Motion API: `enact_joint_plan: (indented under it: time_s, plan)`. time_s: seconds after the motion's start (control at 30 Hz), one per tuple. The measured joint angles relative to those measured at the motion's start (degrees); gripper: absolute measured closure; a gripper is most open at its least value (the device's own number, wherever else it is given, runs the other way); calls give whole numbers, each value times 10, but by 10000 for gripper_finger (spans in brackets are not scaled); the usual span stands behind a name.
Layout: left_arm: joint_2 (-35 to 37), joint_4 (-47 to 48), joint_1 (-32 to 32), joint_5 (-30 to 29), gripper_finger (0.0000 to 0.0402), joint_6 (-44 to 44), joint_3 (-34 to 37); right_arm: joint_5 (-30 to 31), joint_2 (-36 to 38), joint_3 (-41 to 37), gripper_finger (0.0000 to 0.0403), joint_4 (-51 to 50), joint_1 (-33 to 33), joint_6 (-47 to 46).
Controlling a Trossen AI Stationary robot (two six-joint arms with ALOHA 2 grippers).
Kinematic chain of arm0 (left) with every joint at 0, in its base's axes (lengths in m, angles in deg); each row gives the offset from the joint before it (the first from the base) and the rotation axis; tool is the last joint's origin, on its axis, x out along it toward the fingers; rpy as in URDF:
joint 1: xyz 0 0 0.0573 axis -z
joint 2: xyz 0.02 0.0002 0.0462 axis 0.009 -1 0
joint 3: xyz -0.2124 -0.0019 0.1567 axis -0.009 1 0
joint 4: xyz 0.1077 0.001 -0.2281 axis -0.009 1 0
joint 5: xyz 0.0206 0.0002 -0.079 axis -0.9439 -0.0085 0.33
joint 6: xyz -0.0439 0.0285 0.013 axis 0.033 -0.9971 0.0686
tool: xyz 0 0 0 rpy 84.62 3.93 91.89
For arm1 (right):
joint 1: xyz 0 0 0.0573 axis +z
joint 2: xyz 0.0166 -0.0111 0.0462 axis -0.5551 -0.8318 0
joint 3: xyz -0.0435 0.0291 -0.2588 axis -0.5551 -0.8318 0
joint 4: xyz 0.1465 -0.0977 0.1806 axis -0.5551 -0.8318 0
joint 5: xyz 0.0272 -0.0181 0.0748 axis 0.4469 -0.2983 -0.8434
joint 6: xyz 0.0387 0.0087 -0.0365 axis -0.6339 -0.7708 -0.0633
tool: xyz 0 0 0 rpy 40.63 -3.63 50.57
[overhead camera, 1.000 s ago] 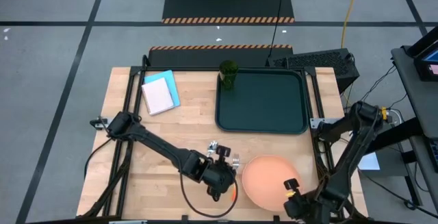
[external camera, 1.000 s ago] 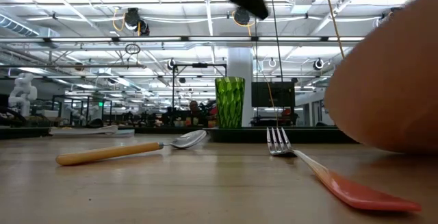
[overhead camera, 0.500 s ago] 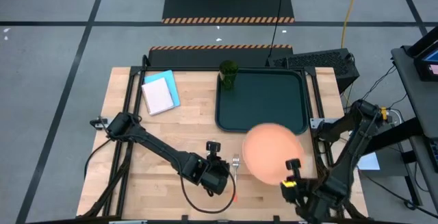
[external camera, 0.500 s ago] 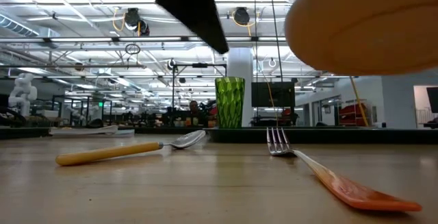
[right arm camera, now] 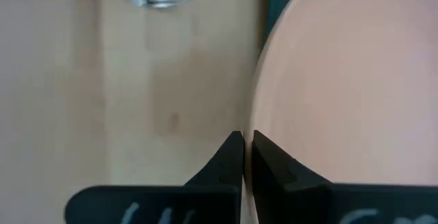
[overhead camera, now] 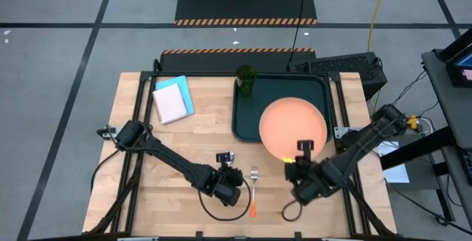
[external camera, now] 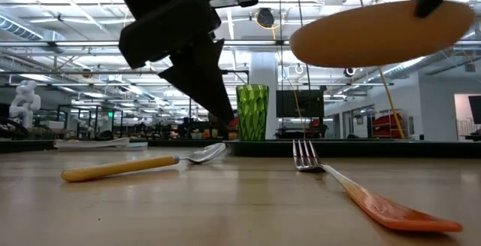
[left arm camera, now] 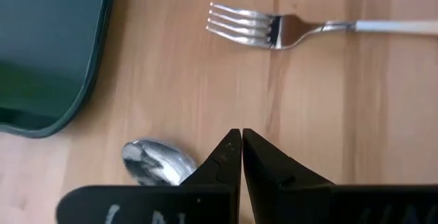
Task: Pick and place plate/cup/fork/spoon on tray
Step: Put the orange plate on the black tray
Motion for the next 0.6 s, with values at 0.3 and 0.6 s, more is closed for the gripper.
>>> enact_joint_plan:
  time_s: [0.3, 0.6]
  plan:
    - [0, -74, 2, 0, 382, 9, 3, 69, 0, -25, 403, 29, -96, 63]
    - [0, -112, 15, 0, 382, 14, 3, 69, 0, -119, 403, 113, -177, 157]
